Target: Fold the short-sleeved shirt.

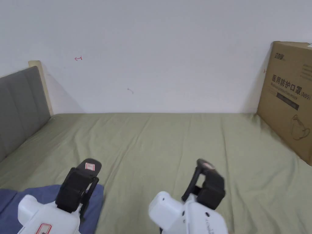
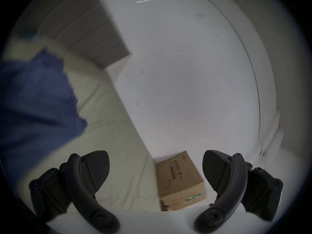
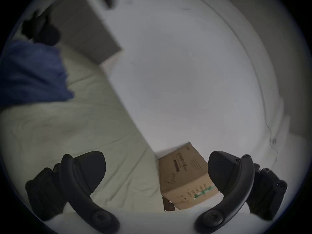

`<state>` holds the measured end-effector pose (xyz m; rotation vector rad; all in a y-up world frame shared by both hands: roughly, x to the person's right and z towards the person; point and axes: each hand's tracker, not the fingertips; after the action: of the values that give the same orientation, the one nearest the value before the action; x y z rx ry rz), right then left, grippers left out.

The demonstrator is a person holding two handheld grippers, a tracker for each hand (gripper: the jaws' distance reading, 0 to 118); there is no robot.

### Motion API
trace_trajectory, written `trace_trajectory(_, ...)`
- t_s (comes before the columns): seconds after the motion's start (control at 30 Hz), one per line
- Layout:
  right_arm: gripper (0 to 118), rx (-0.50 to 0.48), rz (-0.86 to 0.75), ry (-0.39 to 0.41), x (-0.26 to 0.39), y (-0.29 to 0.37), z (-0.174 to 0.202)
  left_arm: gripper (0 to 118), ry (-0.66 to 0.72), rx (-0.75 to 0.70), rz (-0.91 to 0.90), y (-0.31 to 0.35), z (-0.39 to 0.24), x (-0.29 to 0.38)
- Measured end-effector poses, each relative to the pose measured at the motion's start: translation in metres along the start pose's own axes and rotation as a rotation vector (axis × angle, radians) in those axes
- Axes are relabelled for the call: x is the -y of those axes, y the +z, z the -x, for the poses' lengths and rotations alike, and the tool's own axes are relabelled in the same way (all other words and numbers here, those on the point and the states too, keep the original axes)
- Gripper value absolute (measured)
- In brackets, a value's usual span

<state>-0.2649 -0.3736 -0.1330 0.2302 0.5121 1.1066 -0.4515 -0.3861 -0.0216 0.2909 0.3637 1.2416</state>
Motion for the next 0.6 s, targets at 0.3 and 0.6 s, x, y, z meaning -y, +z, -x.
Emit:
trace_trajectory(0.3,118,-0.128,0.067,-0.737,0.013,-0.007,-0.066,112,-0.661,-0.149,0.019,-0.007,-0.058,0.006)
trace_trajectory(0.6,118,0.0,0.094,-1.219,0.073,0.016,-0.073,113,-1.463,-0.183,-0.065,0.01,-0.096,0.067)
